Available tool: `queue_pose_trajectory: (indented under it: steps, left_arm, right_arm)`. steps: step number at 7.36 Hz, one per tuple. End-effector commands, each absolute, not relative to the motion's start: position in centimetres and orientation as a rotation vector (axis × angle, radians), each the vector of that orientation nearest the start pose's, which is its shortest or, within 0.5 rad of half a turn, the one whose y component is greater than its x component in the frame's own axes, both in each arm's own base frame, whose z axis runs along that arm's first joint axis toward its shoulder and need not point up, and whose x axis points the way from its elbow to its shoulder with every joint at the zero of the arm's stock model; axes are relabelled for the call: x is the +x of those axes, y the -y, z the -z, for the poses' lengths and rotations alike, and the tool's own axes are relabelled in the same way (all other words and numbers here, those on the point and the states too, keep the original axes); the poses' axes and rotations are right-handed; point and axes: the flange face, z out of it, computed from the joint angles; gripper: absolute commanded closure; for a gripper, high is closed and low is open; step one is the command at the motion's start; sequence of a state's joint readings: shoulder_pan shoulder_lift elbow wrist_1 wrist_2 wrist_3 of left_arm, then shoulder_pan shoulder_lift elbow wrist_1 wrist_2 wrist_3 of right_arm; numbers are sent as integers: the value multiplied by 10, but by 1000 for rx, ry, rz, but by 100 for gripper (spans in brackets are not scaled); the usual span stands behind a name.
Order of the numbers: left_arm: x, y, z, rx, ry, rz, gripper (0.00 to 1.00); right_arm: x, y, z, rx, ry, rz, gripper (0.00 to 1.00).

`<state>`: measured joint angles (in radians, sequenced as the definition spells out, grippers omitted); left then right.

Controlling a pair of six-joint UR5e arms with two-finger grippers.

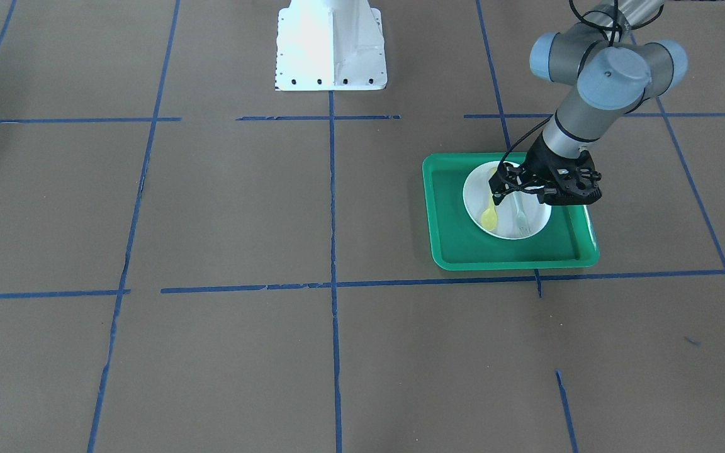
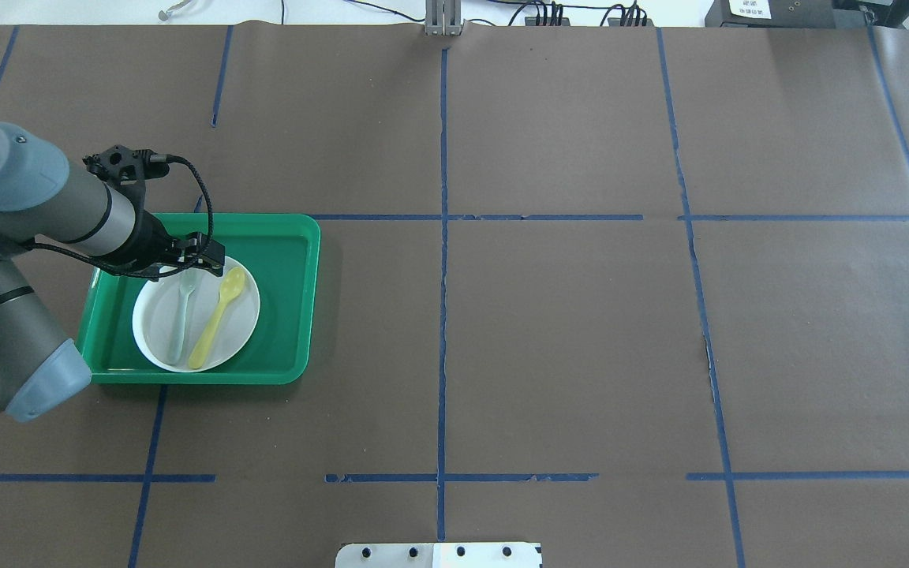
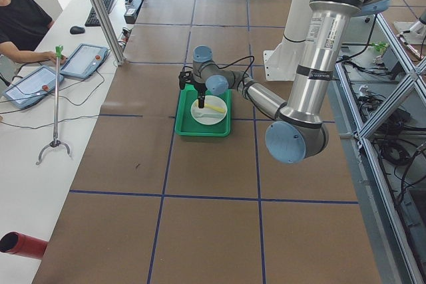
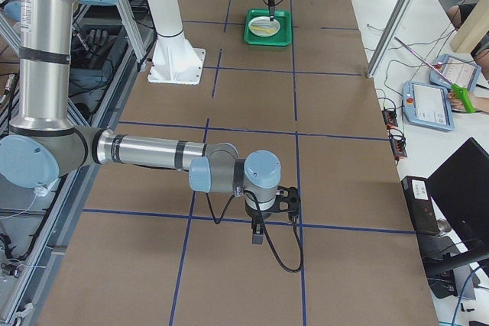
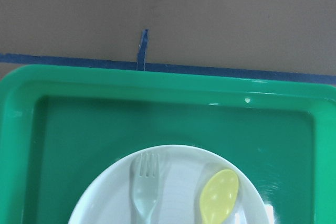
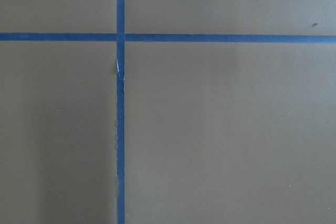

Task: Place spoon
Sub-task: 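Lower the left gripper and grasp the yellow spoon's handle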

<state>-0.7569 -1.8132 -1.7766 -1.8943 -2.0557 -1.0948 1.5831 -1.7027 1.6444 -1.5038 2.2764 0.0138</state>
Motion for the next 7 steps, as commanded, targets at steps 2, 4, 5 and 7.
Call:
queue_pose_trajectory:
  steps: [2,4,5,7]
  left_arm:
    - [390,454,-405,49,-869,45,24]
    - [409,447,-416,24,-851,21,27]
    - [411,446,-416,24,-850,18,28]
    - [414,444,-417,21,-849,12,31]
  right_arm:
    - [74,435,-682,7,706,-22,0]
    - [74,435,-682,8,706,-22,0]
    - [74,435,-682,7,706,-22,0]
    - [74,435,-682,7,706,-22,0]
